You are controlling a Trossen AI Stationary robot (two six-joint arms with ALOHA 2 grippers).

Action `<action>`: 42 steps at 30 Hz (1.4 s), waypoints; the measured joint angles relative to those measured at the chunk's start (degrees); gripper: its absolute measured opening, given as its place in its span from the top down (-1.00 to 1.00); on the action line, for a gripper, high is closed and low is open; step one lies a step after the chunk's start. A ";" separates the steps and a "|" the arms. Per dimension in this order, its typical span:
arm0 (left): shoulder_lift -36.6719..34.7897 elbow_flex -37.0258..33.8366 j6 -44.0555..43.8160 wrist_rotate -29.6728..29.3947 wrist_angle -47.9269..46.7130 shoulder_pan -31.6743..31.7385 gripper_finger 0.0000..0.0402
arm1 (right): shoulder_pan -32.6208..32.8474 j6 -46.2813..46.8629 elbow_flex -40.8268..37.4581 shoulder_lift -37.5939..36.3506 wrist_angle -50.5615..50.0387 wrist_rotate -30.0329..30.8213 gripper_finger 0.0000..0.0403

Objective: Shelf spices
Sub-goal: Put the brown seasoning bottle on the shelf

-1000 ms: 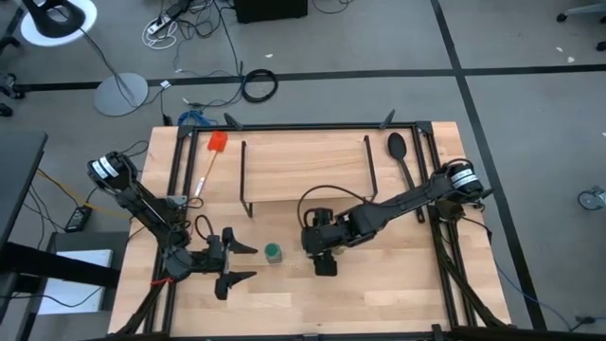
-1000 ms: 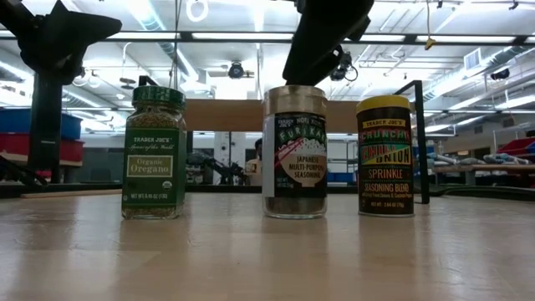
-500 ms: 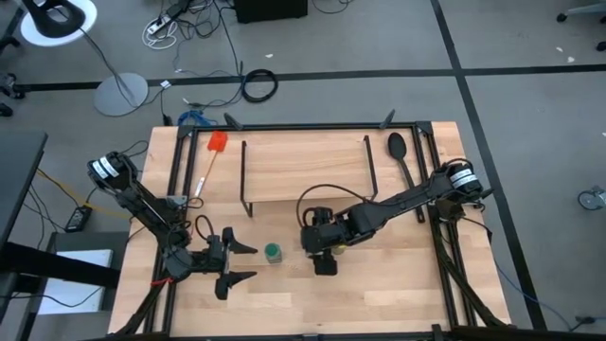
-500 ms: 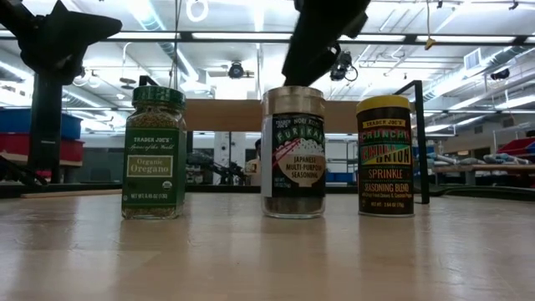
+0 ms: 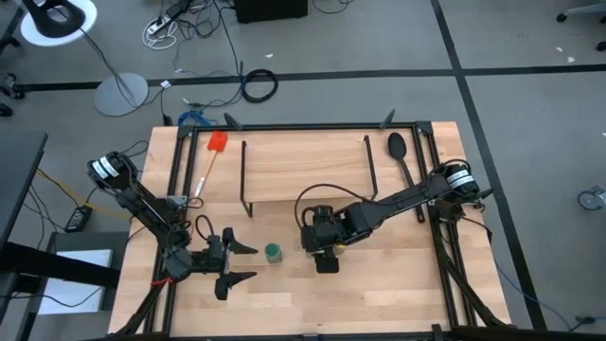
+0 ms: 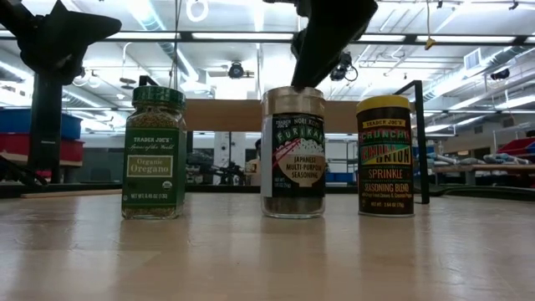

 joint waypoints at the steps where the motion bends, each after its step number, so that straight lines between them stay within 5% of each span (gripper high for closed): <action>1: 0.00 0.00 0.00 0.00 -0.01 0.00 -0.53 | -0.15 0.02 -0.01 0.09 -0.01 0.03 -0.61; 42: 0.00 0.00 -1.18 -0.20 0.11 0.00 -0.53 | -0.96 0.02 -0.13 4.93 2.96 -1.70 -0.42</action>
